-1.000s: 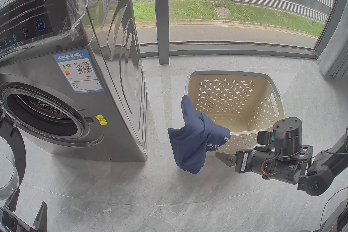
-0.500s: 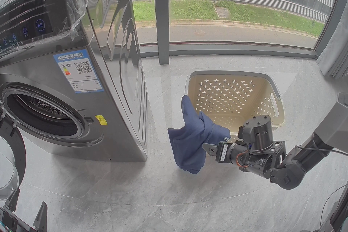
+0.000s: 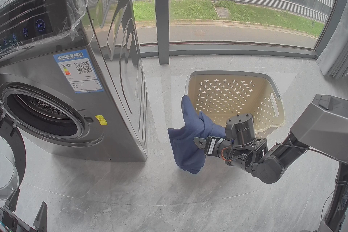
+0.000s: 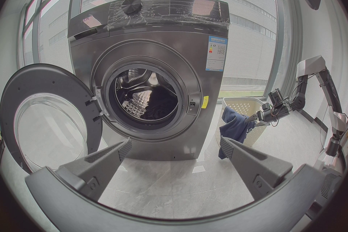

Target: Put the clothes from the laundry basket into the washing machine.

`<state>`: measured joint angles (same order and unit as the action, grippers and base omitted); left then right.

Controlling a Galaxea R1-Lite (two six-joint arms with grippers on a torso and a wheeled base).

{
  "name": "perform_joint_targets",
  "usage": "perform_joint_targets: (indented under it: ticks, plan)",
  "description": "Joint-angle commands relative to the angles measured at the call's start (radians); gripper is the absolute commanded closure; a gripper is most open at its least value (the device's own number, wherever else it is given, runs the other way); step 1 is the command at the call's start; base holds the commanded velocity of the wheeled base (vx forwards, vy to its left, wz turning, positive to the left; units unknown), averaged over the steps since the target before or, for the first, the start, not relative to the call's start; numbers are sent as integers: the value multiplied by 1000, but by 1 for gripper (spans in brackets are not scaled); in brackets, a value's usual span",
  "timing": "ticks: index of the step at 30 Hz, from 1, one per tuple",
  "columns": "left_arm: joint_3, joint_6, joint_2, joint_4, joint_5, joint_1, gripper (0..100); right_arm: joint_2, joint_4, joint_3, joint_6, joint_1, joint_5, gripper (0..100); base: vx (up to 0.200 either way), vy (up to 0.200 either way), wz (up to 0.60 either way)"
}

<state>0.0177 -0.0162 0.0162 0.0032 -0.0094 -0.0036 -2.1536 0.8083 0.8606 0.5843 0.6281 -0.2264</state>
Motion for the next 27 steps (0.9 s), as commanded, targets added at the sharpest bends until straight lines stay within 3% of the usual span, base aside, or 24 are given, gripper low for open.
perform_joint_targets:
  ticks: [1,22,23,27]
  plan:
    - [-15,1,-15,0,0,1,0,-43,2,26,0,-1,-1,0,0,0,0]
    - [-15,-2,-15,0,0,1,0,-107,8,120,42,-18,-11,0,0,0,0]
    - [-16,-2,-15,0,0,1,0,-106,9,121,42,-16,-18,100,0,0,0]
    - [-16,-2,-15,0,0,1,0,-106,8,118,45,-14,-19,100,0,0,0]
